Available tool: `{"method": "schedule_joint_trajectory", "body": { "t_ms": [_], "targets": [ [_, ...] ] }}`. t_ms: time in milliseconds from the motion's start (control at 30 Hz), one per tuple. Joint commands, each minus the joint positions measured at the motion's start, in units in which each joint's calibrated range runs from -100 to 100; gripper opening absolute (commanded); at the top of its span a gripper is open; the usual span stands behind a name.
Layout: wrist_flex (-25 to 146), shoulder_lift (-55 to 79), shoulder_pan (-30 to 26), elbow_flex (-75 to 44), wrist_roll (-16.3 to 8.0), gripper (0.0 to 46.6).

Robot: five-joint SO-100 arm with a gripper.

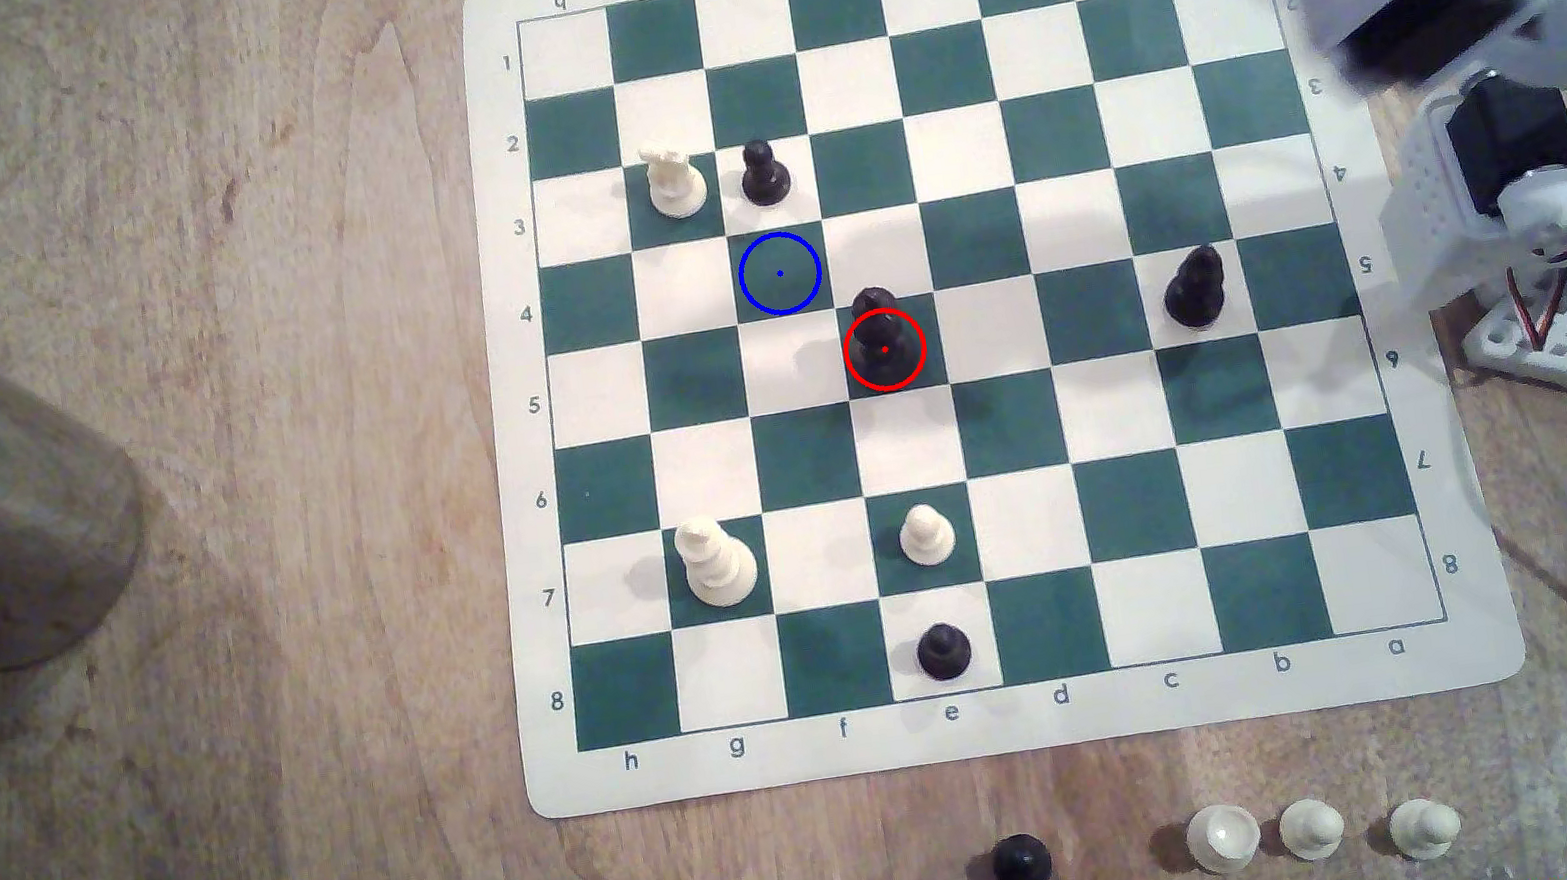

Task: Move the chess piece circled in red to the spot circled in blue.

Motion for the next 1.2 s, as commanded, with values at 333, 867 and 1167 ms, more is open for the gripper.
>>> {"method": "schedule_joint_trajectory", "body": {
  "t_ms": [333,867,1167],
  "targets": [
    [41.93,12.96,-3.56,-20.29,-1.42,4.5],
    [61.01,51.67,-3.4,-43.77,-4.98,19.8],
    [57.41,65.09,-0.98,-49.3,-7.62,25.3]
  ]
}}
